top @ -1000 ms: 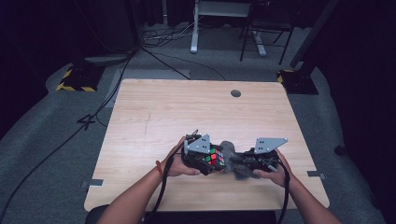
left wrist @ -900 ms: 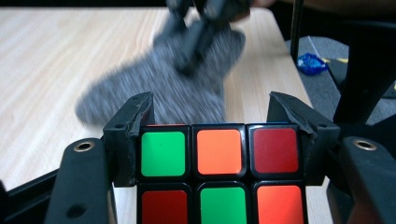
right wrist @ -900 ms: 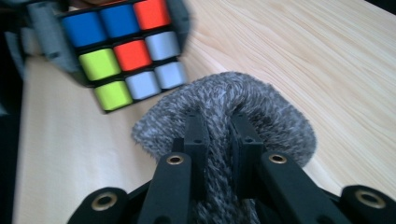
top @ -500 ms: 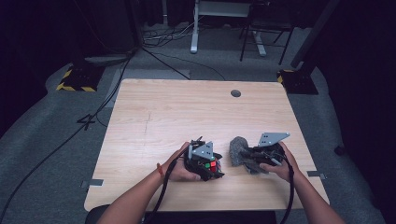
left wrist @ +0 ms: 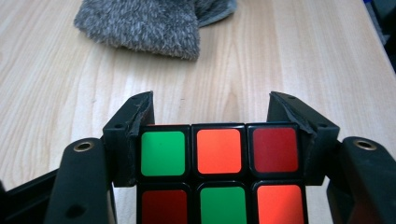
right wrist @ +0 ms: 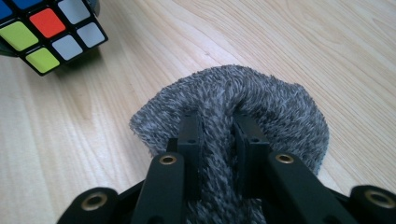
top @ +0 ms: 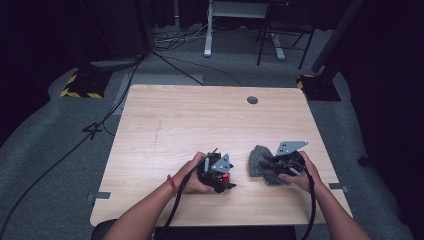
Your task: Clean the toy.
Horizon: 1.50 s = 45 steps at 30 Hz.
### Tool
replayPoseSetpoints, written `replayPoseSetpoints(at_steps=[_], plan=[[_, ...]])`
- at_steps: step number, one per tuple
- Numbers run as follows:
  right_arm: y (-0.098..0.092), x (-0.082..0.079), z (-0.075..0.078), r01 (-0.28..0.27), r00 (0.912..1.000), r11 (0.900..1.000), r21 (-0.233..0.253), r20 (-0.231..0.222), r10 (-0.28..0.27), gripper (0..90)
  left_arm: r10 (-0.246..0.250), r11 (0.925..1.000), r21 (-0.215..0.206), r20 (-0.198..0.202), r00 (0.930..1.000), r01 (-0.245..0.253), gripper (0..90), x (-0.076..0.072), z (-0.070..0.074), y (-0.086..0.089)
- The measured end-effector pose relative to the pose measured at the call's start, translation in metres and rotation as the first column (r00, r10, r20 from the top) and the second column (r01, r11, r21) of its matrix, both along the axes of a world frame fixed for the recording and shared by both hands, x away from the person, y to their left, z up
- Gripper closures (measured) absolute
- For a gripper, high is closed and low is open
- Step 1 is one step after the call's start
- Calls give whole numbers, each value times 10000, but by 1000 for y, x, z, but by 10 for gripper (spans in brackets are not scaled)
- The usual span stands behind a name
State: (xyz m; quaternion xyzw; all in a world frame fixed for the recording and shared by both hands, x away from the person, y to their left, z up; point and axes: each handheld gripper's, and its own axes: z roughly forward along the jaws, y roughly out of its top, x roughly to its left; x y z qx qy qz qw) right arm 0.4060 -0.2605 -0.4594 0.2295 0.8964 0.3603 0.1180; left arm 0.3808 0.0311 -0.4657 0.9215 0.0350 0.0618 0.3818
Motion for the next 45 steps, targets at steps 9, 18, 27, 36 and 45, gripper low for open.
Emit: replayPoseSetpoints(at_steps=[9, 18, 27, 36, 45], plan=[[-3, 3, -2, 169, 9998, 9998, 145, -118, -167, 717, 125, 9999, -113, -191, 9997, -127, 340, 3, -1, 2], [-2, 3, -2, 156, 9998, 9998, 140, -118, -154, 674, 222, 9996, -134, -522, 9984, -229, 332, 7, -5, 3], [-2, 2, 0, 152, 9999, 9996, 245, -16, -152, 605, 227, 9995, -192, -326, 9992, -234, 300, 7, -2, 4], [-3, 1, 4, 60, 10000, 9984, 568, 25, -62, 551, -1, 9996, -272, -229, 9997, -5, 237, 6, 10, 17], [0, -2, 7, -126, 9999, 9985, 531, 67, 123, 535, 294, 9990, -345, -91, 9995, -297, 249, 5, 24, 49]])
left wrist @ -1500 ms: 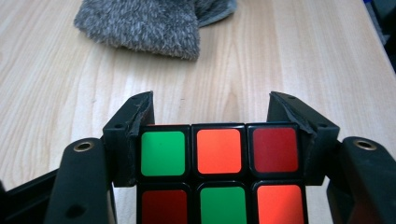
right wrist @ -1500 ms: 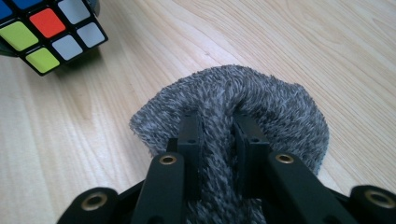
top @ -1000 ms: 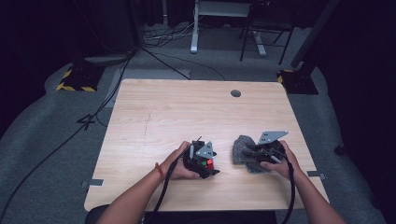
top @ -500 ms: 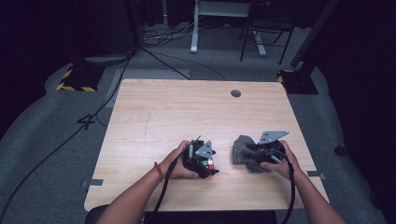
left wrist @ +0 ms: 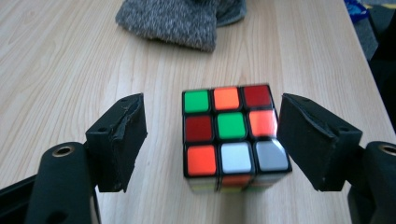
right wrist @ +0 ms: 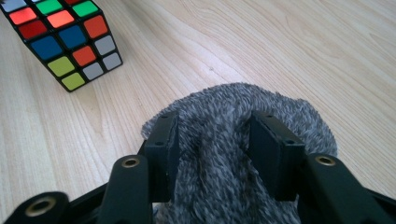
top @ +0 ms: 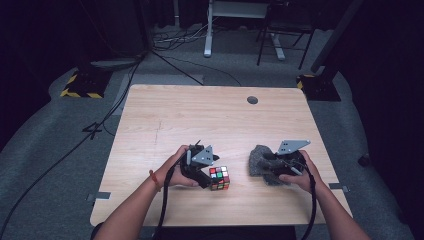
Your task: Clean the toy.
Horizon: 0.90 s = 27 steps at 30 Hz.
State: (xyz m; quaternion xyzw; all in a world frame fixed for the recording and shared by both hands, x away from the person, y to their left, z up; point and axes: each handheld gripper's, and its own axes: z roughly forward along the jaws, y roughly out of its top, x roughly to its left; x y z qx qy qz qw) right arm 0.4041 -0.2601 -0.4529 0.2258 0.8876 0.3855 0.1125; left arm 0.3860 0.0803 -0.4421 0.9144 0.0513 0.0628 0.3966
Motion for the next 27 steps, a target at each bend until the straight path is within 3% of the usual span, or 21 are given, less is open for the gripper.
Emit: replayPoseSetpoints(at_steps=[3, 5, 12, 15, 18, 22, 23, 27], plan=[[1, -2, 3, -30, 9999, 10000, 49, 123, 30, 528, -53, 10000, 18, -54, 10000, 53, 247, 0, 1, 5], [3, -4, 5, -89, 9998, 9998, 188, 165, 86, 518, -44, 9996, 264, 86, 10000, 42, 234, -1, 1, 10], [13, -13, 12, -463, 9976, 9985, 308, 521, 447, 505, 544, 9973, 496, -80, 9985, -539, 217, 2, -9, 26], [18, -18, 14, -642, 9963, 9972, 391, 598, 618, 501, 622, 9948, 824, -202, 9979, -603, 214, 2, -16, 25], [26, -24, 15, -878, 9945, 9949, 497, 620, 847, 487, 581, 9902, 1277, -47, 9983, -570, 215, 0, -23, 20], [42, -31, 11, -1352, 9902, 9890, 602, 435, 1328, 482, 538, 9904, 1278, -101, 9985, -521, 209, -3, -25, 13], [51, -34, 6, -1648, 9862, 9854, 421, 253, 1638, 475, 468, 9911, 1250, -42, 9989, -459, 209, -4, -25, 12], [58, -35, 1, -1769, 9842, 9838, 278, 99, 1767, 474, 394, 9921, 1190, -63, 9992, -384, 207, -6, -26, 6]])
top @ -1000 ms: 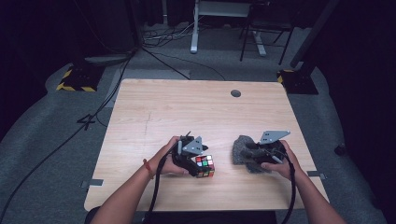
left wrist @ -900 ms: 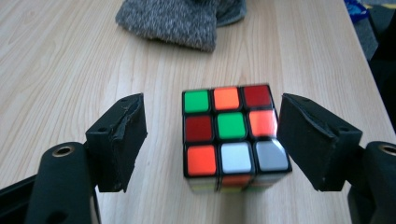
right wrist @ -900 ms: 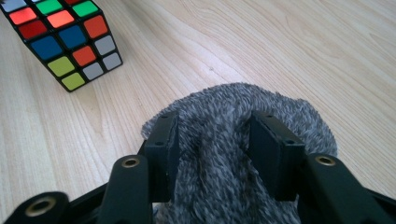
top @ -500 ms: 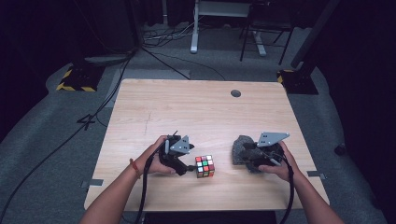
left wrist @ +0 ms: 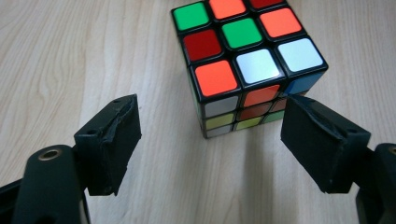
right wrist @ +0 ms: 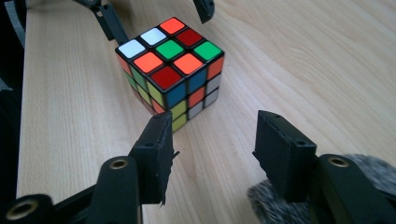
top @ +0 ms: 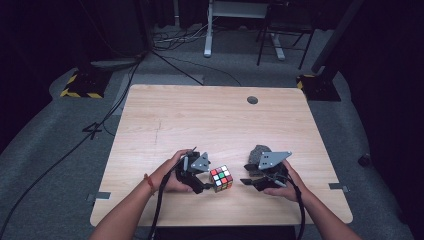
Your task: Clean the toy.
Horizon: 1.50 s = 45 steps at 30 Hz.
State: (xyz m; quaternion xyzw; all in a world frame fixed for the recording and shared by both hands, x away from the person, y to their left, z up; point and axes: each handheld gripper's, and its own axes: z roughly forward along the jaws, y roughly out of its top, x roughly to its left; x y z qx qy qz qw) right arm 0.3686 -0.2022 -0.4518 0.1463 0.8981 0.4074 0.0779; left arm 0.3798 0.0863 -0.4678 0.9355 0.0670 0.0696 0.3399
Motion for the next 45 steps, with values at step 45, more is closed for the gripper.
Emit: replayPoseSetpoints(at_steps=[45], plan=[[-3, 9, -13, 104, 9995, 9966, 821, -300, -80, 487, -805, 9954, -546, -398, 9960, 783, 330, 15, -2, -42]])
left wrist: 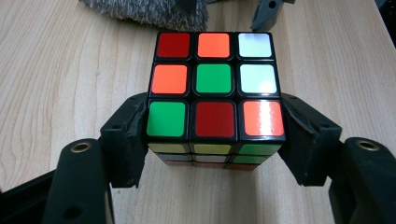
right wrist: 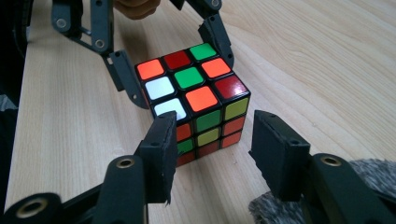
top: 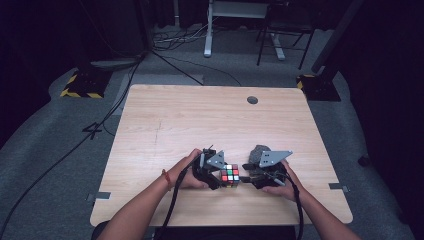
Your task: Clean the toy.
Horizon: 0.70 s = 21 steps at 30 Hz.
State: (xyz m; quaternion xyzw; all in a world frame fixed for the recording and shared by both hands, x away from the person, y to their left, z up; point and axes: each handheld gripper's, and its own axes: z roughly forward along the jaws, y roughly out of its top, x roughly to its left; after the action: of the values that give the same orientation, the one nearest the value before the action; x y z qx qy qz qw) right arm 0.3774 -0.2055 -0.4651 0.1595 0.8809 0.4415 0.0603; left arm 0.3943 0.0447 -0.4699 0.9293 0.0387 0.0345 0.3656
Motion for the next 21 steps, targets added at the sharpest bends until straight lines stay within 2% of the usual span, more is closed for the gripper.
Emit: replayPoseSetpoints(at_steps=[2, 6, 7, 8, 9, 10, 11, 13, 14, 16, 18, 21], plan=[[-1, 1, -1, -317, 9994, 9995, -60, -107, 316, 460, -14, 10000, -68, -48, 10000, 13, 333, 0, 0, 1], [-1, 3, -3, -481, 9984, 9988, -114, -289, 478, 407, -71, 9999, -142, -61, 10000, 70, 337, 1, -1, 2], [0, 3, -4, -597, 9978, 9977, -317, -318, 587, 397, -54, 9999, -137, -54, 10000, 53, 337, 1, -1, 2], [7, 3, -10, -825, 9960, 9936, -775, -400, 796, 369, -101, 9998, -141, -33, 9999, 101, 337, 1, -1, 2], [7, 3, -10, -825, 9960, 9936, -775, -400, 796, 369, -101, 9998, -141, -33, 9999, 101, 337, 1, -1, 2], [13, 3, -15, -853, 9961, 9892, -1194, -326, 820, 338, -111, 9997, -211, -62, 9999, 110, 337, 1, -2, 1], [16, 3, -17, -876, 9959, 9872, -1336, -330, 839, 342, -127, 9997, -233, -75, 9999, 126, 338, 0, -2, 1], [17, 4, -17, -914, 9956, 9874, -1294, -318, 880, 341, -154, 9996, -225, -99, 9998, 152, 338, 0, -1, 1], [19, 6, -18, -897, 9957, 9899, -1096, -346, 864, 328, -241, 9994, -254, -151, 9996, 237, 340, 0, -1, 1], [19, 7, -19, -947, 9953, 9893, -1108, -321, 916, 324, -256, 9992, -303, -156, 9995, 251, 340, 0, -2, 1], [20, 7, -19, -1056, 9944, 9881, -1121, -176, 1043, 324, -322, 9987, -395, -172, 9993, 315, 341, 0, -3, 1], [18, 5, -15, -1251, 9920, 9885, -850, 68, 1261, 327, -332, 9989, -344, -269, 9991, 323, 339, -1, -2, 0]])
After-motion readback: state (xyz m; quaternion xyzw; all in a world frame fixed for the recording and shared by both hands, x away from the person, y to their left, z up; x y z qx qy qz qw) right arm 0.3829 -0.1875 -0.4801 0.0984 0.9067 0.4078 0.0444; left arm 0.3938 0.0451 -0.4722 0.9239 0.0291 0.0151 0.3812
